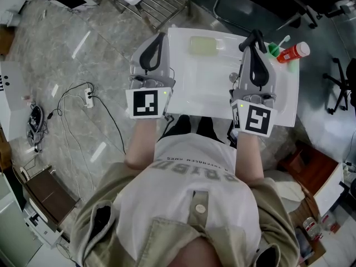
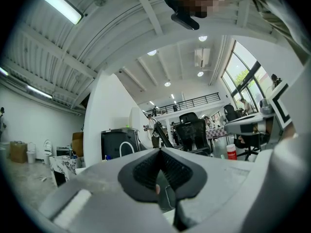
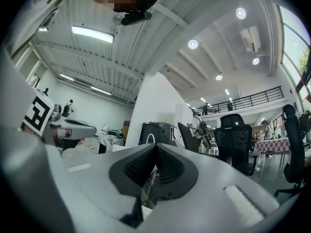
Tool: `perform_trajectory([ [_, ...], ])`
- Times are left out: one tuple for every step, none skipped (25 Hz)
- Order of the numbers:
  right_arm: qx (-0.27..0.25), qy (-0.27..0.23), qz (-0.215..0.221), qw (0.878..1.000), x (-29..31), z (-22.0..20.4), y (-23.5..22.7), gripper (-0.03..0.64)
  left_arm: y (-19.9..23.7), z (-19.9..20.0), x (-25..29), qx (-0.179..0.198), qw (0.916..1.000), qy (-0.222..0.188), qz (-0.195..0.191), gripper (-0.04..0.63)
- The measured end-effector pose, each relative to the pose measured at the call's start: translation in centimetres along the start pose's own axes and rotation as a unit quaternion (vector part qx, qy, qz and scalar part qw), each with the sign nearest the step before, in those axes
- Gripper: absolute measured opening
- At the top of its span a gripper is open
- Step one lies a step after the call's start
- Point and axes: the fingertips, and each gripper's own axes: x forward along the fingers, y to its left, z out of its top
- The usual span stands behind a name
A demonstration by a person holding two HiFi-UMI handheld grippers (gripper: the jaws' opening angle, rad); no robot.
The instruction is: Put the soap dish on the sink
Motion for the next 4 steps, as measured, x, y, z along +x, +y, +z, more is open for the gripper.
perform_trajectory([
  [0.0,0.0,0.002,1.0,0.02,-0.02,0.08,0.0,0.05,-0.06,-0.02,0.001,1.0,0.001,0.001,0.008],
  [0.0,0.0,0.003,1.0,0.03,-0.04,0.14,0.0,0.08,-0.1,-0.03,0.001,1.0,0.002,0.001,0.008],
  [0.0,0.0,0.004,1.0,0.04,-0.07,0.19,0.0,0.1,-0.14,-0.03,0.002,1.0,0.002,0.001,0.008],
  [0.0,0.0,0.005,1.0,0.05,-0.1,0.22,0.0,0.11,-0.18,-0.02,0.002,1.0,0.001,0.001,0.008],
])
